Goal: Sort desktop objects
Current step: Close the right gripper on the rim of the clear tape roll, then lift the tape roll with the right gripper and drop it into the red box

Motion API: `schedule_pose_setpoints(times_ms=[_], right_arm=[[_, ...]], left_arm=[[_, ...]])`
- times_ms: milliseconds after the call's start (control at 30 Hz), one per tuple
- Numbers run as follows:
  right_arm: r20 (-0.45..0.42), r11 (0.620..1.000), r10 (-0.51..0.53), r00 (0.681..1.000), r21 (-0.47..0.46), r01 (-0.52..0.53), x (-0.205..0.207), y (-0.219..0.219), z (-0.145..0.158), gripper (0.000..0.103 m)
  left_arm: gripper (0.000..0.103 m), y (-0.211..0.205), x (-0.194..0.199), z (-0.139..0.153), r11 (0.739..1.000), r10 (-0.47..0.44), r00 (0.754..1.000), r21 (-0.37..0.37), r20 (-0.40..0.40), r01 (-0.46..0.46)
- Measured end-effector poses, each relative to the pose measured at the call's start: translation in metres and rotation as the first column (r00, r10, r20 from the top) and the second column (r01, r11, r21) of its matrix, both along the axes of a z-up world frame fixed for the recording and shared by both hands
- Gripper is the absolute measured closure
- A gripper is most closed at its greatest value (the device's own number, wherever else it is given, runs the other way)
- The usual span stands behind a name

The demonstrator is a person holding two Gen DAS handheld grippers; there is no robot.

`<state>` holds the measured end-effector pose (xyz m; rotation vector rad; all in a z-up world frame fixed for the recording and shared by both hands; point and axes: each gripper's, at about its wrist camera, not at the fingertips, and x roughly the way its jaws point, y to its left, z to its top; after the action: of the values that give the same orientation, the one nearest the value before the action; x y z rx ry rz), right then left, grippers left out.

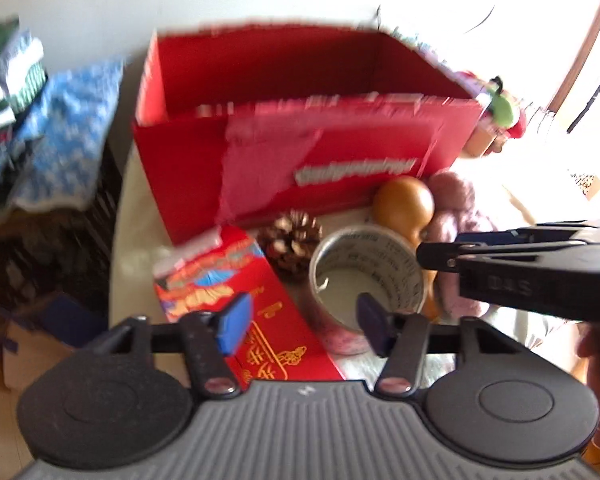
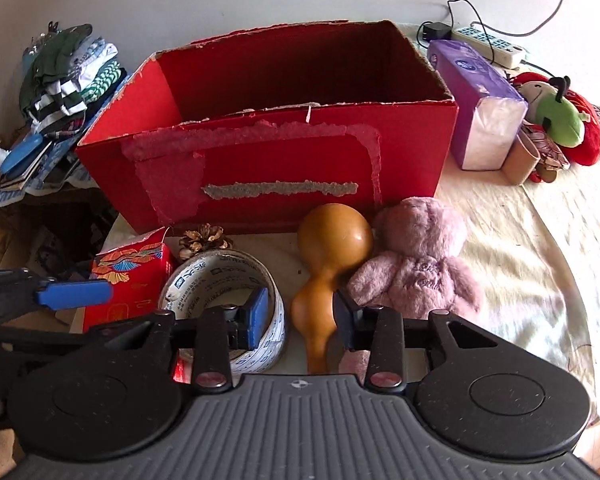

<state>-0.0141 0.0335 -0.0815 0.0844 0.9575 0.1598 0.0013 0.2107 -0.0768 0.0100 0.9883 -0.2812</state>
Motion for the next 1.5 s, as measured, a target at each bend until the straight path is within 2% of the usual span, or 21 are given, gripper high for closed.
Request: schedule_pose_setpoints(times_ms=[67,200,367,433,500,533,567,600,667,767,833,967,1100,1200,1300,1367,1500], right_arm=[[-0.017,0.998,0.046,0.999,0.035,-0.045,0.004,-0.004,-0.003,0.063],[-0.019,0.994,0.107,0.994,0.039,-0.106,0.01,-0.007,-0.008,0.064],[-0.058,0.984,0.156,0.986,0.095,-0.15,0.026,-0.014,-0.015,0.066],[-0.061,0.976,0.207,0.976,0.081,-0.202,0.028,-0.013,-0.014,0.069],[-0.064,0.965,0.258,0.964,0.068,-0.254,0.029,-0.011,-0.012,0.073],[-0.066,0.958,0.284,0.957,0.061,-0.28,0.03,-0.01,-0.012,0.076],[-0.068,0.95,0.31,0.948,0.056,-0.306,0.029,-0.007,-0.011,0.088],[-0.07,0.944,0.329,0.942,0.051,-0.326,0.028,-0.005,-0.011,0.09],[-0.069,0.932,0.362,0.93,0.028,-0.361,0.027,-0.001,-0.01,0.09],[-0.076,0.925,0.381,0.922,0.029,-0.38,0.027,-0.004,-0.008,0.091],[-0.075,0.924,0.382,0.921,0.043,-0.379,0.028,-0.012,-0.002,0.093],[-0.047,0.915,0.396,0.917,0.109,-0.389,0.025,-0.033,0.03,0.092],[0.071,0.897,0.419,0.905,0.119,-0.425,0.028,-0.048,0.082,0.091],[0.194,0.892,0.411,0.891,0.115,-0.437,0.046,-0.054,0.122,0.09],[0.244,0.898,0.407,0.88,0.07,-0.435,0.087,-0.045,0.138,0.091],[0.203,0.905,0.41,0.889,0.034,-0.425,0.12,-0.028,0.128,0.091],[0.031,0.908,0.419,0.908,0.0,-0.419,0.178,0.009,0.082,0.091]], left_arm=[[0.044,-0.006,0.005,-0.002,1.0,-0.018,1.0,-0.007,0.0,0.018],[0.042,-0.017,0.015,-0.006,0.998,-0.053,0.999,-0.022,-0.001,0.053],[0.05,-0.023,0.026,-0.009,0.998,-0.054,0.998,-0.046,-0.037,0.052],[0.056,-0.028,0.026,-0.009,0.997,-0.067,0.997,-0.031,-0.033,0.066],[0.072,-0.033,0.024,-0.009,0.996,-0.087,0.996,-0.016,-0.032,0.087],[0.072,-0.035,0.023,-0.009,0.996,-0.092,0.995,-0.007,-0.034,0.091],[0.075,-0.037,0.022,-0.01,0.996,-0.092,0.995,0.007,-0.029,0.092],[0.082,-0.037,0.021,-0.01,0.996,-0.088,0.996,0.017,-0.023,0.088],[0.087,-0.036,0.02,-0.01,0.997,-0.075,0.997,0.024,-0.017,0.076],[0.101,-0.032,0.019,-0.006,0.998,-0.054,0.998,0.011,-0.024,0.054],[0.101,-0.031,0.016,0.003,0.999,-0.047,0.998,-0.017,-0.031,0.046],[0.1,-0.04,0.005,0.037,0.998,-0.057,0.998,-0.011,0.003,0.057],[0.1,-0.041,0.01,0.094,0.998,-0.052,0.992,-0.023,0.117,0.055],[0.1,-0.043,0.035,0.132,0.999,-0.036,0.976,-0.019,0.216,0.042],[0.101,-0.046,0.086,0.137,1.0,-0.018,0.972,0.026,0.233,0.012],[0.101,-0.043,0.125,0.124,0.999,0.009,0.982,0.044,0.191,-0.018],[0.102,-0.023,0.202,0.068,0.994,0.095,0.995,0.054,0.013,-0.096]])
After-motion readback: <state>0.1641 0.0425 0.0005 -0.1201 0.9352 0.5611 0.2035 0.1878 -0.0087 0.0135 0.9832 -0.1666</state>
